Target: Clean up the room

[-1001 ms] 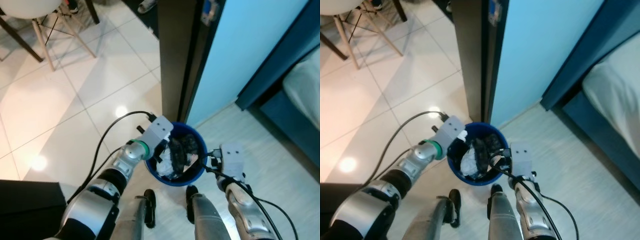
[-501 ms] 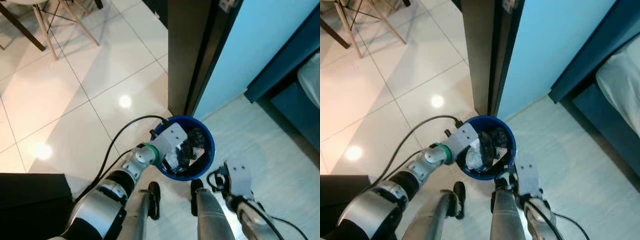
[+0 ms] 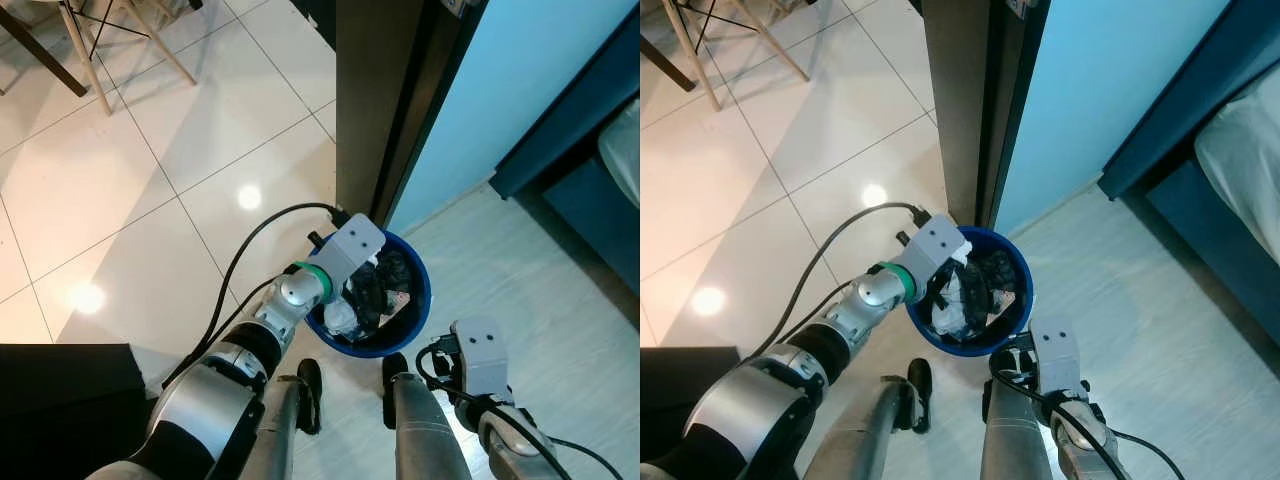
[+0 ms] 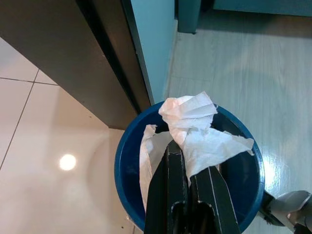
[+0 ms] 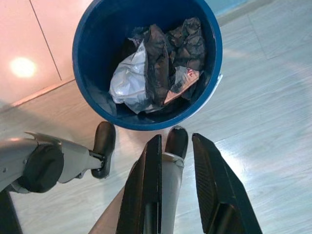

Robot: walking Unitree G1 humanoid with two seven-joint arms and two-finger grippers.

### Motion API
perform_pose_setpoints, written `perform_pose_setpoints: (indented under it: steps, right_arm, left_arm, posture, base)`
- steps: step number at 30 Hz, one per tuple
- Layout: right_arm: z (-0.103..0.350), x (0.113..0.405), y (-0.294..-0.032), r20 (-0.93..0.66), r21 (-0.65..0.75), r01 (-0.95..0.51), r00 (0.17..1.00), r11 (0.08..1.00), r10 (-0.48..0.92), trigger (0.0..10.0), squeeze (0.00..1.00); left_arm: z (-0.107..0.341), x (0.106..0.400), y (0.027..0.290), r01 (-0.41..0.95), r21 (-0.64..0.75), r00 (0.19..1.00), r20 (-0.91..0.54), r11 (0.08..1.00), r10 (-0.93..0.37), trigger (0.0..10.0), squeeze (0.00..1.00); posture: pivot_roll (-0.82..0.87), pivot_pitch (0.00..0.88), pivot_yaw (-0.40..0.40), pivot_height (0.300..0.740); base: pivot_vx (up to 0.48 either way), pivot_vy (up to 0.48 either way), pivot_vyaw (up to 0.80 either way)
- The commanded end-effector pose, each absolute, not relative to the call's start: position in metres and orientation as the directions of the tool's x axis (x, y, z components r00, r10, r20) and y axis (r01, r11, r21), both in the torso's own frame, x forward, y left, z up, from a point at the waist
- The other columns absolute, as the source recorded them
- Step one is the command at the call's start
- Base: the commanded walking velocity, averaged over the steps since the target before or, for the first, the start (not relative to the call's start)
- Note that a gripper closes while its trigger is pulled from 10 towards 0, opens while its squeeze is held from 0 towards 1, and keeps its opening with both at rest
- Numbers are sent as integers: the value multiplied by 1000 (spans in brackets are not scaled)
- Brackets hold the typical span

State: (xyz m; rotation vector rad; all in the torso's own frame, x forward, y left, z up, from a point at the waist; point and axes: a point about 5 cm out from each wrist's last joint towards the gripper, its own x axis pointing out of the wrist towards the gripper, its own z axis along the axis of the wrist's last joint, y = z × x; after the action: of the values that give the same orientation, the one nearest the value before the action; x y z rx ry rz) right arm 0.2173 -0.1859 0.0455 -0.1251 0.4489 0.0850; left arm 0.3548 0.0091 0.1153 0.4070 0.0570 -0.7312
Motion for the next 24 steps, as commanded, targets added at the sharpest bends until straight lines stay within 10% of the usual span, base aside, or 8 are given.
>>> perform_pose_setpoints:
  steps: [1,3,4,10,11,12,15,24]
  right_arm:
    - [35,206,-184,-492,-98,-123,868,988,59,10000,0]
    - [36,205,-184,-493,-98,-123,868,988,59,10000,0]
    - [36,205,-184,-494,-98,-119,868,988,55,10000,0]
    - [36,205,-181,-496,-89,-108,867,990,50,10000,0]
    - [36,205,-180,-497,-89,-107,866,990,49,10000,0]
    - [37,205,-180,-497,-88,-107,866,990,49,10000,0]
    - [37,205,-180,-499,-90,-110,865,990,51,10000,0]
    - [37,205,-180,-503,-97,-113,863,989,50,10000,0]
  left_arm:
    - [103,345,-1,690,300,722,-224,658,-655,10000,0]
    - [104,346,-1,686,302,726,-216,662,-653,10000,0]
    - [107,347,-2,684,276,728,-199,675,-656,10000,1000]
    - [110,346,-6,695,225,719,-179,683,-672,10000,1000]
    - [109,346,-6,695,222,718,-180,684,-672,10000,890]
    - [109,346,-6,695,221,719,-181,685,-671,10000,216]
    - [109,346,-6,695,217,718,-181,685,-672,10000,0]
    - [109,346,-7,700,207,714,-182,684,-676,10000,0]
  posture:
    - [-128,477,202,740]
    - [-130,477,202,740]
    - [-128,477,201,740]
    - [-126,475,200,740]
    - [-125,475,200,740]
    - [-124,476,200,740]
    - [-123,477,200,740]
    - [-122,474,204,740]
  base:
    - [0,0,0]
    - [0,0,0]
    - [0,0,0]
    - [0,0,0]
    - [0,0,0]
    - [0,0,0]
    - [0,0,0]
    - [0,0,0]
